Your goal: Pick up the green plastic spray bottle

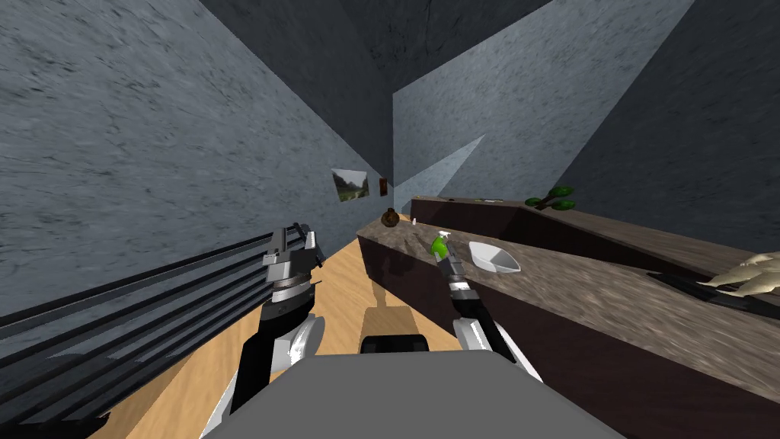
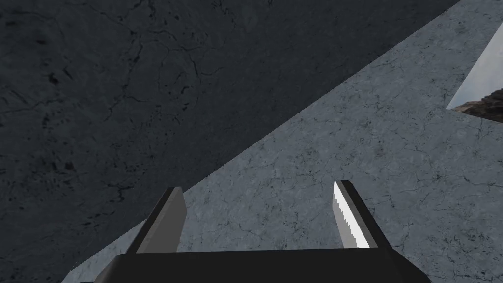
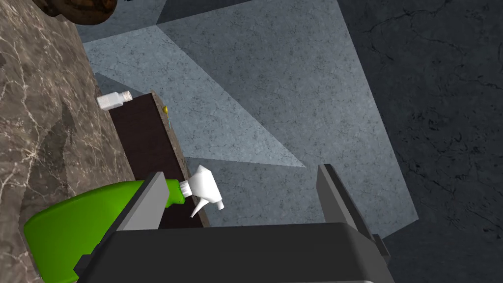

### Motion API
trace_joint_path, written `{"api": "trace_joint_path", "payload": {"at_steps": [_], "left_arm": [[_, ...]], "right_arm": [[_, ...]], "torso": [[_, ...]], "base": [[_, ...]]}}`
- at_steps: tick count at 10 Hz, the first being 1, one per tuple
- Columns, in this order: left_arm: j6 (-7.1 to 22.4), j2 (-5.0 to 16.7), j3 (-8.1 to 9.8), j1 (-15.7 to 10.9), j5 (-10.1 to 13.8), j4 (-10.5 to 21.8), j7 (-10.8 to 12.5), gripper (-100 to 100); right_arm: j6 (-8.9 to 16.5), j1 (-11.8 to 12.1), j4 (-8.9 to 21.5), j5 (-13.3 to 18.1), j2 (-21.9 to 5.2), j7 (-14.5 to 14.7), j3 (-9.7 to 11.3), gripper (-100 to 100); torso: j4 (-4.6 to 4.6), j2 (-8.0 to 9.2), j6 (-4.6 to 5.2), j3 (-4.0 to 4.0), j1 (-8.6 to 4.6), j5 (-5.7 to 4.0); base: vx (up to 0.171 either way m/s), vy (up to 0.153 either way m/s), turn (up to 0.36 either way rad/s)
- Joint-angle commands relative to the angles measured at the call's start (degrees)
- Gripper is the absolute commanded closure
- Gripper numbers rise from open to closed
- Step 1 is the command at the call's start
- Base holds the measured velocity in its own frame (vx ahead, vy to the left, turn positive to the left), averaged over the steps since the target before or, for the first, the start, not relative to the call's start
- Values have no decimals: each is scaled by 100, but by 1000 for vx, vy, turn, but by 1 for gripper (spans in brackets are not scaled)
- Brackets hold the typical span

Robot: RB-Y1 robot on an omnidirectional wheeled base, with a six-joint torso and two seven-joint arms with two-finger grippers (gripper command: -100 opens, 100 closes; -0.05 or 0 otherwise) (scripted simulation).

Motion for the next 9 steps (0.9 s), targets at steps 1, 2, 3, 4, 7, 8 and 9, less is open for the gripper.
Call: {"api": "trace_joint_path", "payload": {"at_steps": [1,2,3,4,7,8,9], "left_arm": [[0,0,0,0,0,0,0,0],[0,0,0,1,0,0,0,0],[0,0,0,0,0,0,0,0],[0,0,0,1,0,0,0,0],[0,0,0,0,0,0,0,0],[0,0,1,1,0,0,0,0],[0,0,0,0,0,0,0,0]], "right_arm": [[206,-40,53,-80,-1,-47,28,-100],[410,-166,256,-261,-19,-140,62,-100],[459,-166,256,-261,-19,-140,62,-100],[662,-311,472,-455,-43,-235,93,-100],[1012,-475,701,-662,-73,-331,119,-100],[1171,-656,941,-882,-113,-427,139,-100],[1294,-656,941,-882,-113,-427,139,-100]], "torso": [[0,0,0,0,0,0],[-2,-11,1,-6,1,0],[-3,-14,0,-8,5,1],[-4,-19,2,-11,4,1],[-3,-13,1,-7,-12,-2],[-3,-14,3,-7,-10,-2],[-2,-10,1,-6,-9,-2]], "base": [[-76,13,58],[-72,24,114],[-64,22,49],[-88,5,114],[-84,-13,58],[-96,-8,73],[-72,-9,54]]}}
